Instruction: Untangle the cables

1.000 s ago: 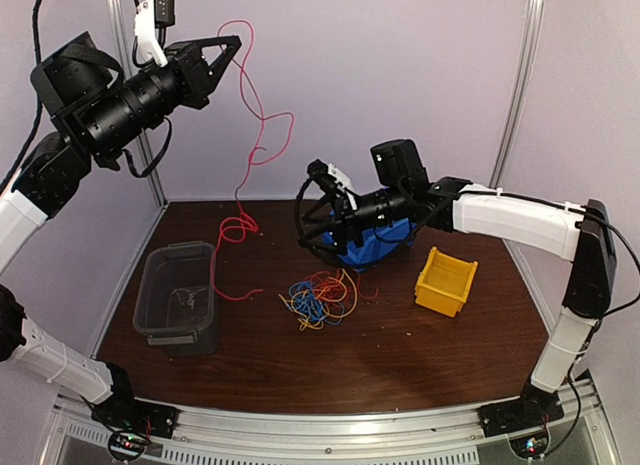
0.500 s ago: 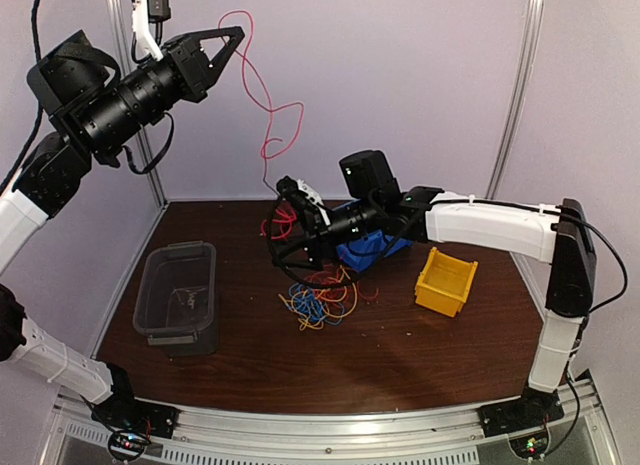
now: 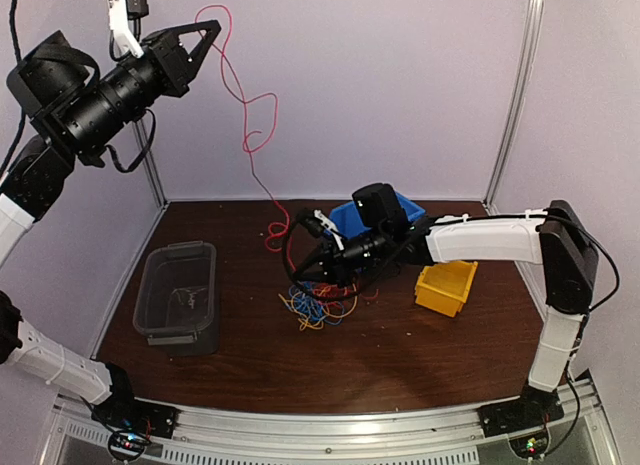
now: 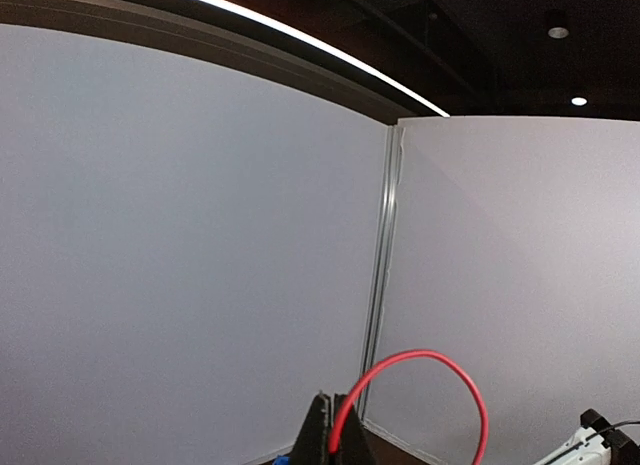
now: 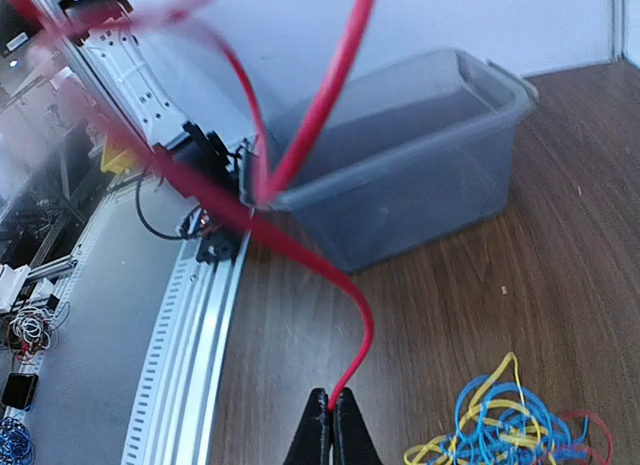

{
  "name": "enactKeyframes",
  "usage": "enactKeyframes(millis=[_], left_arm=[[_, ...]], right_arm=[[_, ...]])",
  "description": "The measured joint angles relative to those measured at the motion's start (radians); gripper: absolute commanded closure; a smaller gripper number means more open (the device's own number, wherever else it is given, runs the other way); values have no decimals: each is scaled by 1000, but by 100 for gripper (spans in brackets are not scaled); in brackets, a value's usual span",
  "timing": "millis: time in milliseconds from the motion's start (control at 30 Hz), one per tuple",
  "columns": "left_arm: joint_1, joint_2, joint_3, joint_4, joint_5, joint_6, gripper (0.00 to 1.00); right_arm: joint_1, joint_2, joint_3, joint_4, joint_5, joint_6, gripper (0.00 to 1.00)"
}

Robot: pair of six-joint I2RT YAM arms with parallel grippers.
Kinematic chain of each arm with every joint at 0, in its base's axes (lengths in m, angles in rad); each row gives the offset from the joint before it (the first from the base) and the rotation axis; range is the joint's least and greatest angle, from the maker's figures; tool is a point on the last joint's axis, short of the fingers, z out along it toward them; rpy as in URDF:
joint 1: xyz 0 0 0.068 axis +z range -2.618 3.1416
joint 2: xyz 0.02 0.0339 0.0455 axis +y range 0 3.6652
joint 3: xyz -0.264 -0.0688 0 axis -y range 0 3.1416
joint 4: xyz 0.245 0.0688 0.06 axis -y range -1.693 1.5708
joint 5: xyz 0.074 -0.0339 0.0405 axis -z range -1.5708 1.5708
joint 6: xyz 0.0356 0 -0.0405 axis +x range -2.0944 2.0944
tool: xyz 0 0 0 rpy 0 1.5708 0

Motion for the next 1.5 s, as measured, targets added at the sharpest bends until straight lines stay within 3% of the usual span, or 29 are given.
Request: enactKeyframes(millis=[200, 400, 667, 933, 1267, 1300, 1367, 1400, 1500], left_arm=[[0, -87, 34, -5, -123, 110, 100], [0, -153, 66, -12, -266, 223, 100], [0, -212, -37, -54, -429, 273, 100], [0, -270, -155, -184, -484, 187, 100], [0, -392, -292, -290, -573, 62, 100], [0, -403, -303, -293, -587, 57, 100], [0, -418, -317, -293, -611, 56, 100], [0, -425, -324, -292, -624, 56, 100], [0, -432, -349, -293, -677, 57, 100]], right_arm=[[-95, 3, -124, -39, 23, -28, 100], [-108, 5, -97, -81, 50, -55, 100], [51, 92, 278, -171, 72, -77, 100], [200, 367, 684, -192, 126, -34, 100], [322, 661, 959, -137, 317, -1, 100], [330, 676, 975, -134, 344, -6, 91], [344, 694, 1002, -132, 399, -33, 58], [352, 701, 1015, -130, 430, -41, 48], [362, 702, 1038, -125, 495, -68, 33]])
